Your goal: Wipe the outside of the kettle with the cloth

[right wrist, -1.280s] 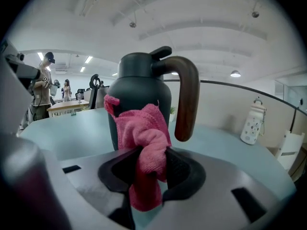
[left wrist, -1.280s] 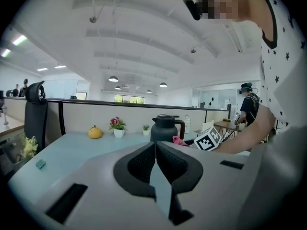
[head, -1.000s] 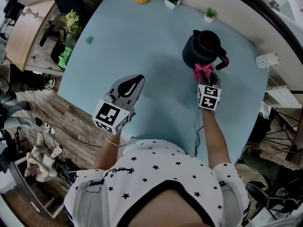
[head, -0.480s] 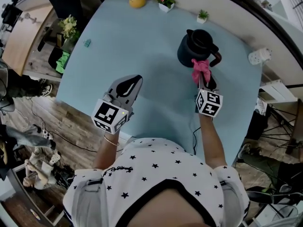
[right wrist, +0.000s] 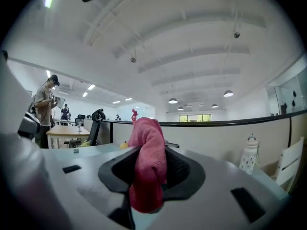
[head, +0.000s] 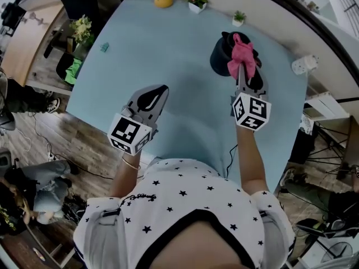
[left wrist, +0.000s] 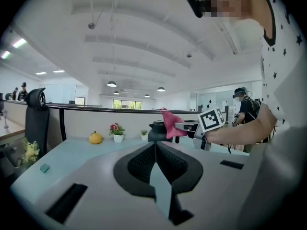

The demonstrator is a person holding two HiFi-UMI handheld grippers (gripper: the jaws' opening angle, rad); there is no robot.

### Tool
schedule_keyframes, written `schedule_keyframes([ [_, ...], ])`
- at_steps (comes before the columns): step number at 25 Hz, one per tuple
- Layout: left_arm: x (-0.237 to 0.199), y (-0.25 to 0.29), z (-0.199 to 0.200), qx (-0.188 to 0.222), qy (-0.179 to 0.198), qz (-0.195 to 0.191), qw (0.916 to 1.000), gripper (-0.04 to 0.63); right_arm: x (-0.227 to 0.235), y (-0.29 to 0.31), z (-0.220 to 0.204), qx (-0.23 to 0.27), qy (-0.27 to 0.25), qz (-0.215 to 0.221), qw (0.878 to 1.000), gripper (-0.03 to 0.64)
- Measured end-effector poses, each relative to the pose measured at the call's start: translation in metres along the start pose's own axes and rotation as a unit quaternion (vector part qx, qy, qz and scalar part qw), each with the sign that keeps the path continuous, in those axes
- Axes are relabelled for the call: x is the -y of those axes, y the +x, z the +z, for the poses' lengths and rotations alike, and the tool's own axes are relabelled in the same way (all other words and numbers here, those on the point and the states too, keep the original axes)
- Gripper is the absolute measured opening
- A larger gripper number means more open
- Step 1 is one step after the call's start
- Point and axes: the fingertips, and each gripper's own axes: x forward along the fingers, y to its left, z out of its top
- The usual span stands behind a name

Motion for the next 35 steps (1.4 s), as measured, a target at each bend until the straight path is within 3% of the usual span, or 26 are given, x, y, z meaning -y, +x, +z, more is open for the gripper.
schedule_keyframes([
  [7,-0.009,-0.011,-0.006,-0.003,-0.012,0.008,0.9999,0.034,-0.008,0.017,-0.030,-0.049,-0.035,-0.006,0.998,0.129],
  [14,-0.013,-0.007,-0.007,0.000,-0.010,-0.001,0.9999,0.034,-0.013,0.018,-0.046,-0.065,-0.058,-0.013,0.996,0.129],
  [25,-0.024,-0.006,-0.012,-0.009,-0.014,-0.003,0.9999,0.034,-0.015,0.019,-0.102,-0.137,-0.049,-0.025,0.989,0.129],
  [35,-0.036,-0.008,-0.019,-0.014,-0.023,0.011,0.9996,0.034,-0.017,0.027,-0.169,-0.229,-0.013,-0.015,0.973,0.130],
])
